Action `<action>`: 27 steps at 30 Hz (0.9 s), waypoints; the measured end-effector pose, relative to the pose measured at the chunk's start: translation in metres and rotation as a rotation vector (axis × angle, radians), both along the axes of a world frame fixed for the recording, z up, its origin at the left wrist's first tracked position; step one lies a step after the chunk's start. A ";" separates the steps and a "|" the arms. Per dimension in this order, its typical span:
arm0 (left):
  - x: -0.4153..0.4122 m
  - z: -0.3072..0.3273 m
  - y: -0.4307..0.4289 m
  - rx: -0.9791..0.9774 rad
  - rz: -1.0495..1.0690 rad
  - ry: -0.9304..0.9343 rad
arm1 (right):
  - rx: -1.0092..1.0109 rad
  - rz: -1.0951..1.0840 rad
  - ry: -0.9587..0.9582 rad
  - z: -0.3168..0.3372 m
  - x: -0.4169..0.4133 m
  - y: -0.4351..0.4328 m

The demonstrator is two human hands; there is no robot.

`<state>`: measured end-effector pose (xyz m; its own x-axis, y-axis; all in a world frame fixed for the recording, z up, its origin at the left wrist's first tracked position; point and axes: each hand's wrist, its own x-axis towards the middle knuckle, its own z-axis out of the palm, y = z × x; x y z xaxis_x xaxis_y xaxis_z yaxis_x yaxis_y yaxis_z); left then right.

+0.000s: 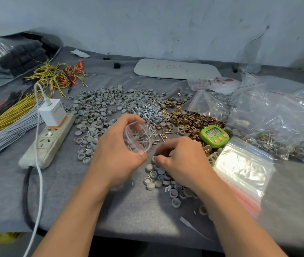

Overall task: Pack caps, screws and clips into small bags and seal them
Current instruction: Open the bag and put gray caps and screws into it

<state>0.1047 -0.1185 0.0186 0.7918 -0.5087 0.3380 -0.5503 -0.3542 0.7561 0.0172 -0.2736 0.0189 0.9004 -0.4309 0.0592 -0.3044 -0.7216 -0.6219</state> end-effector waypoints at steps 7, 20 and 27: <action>-0.002 -0.001 -0.003 0.131 0.040 -0.066 | -0.107 -0.030 -0.101 -0.006 -0.001 0.009; -0.010 0.000 -0.016 0.226 -0.037 -0.041 | 0.432 0.037 -0.469 0.008 -0.001 0.009; -0.005 -0.001 -0.007 0.103 0.048 -0.028 | 0.250 -0.143 -0.436 0.012 -0.005 -0.007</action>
<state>0.1001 -0.1258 0.0179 0.8068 -0.5039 0.3084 -0.5516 -0.4558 0.6985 0.0122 -0.2809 0.0314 0.7466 -0.5964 0.2948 -0.0634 -0.5049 -0.8609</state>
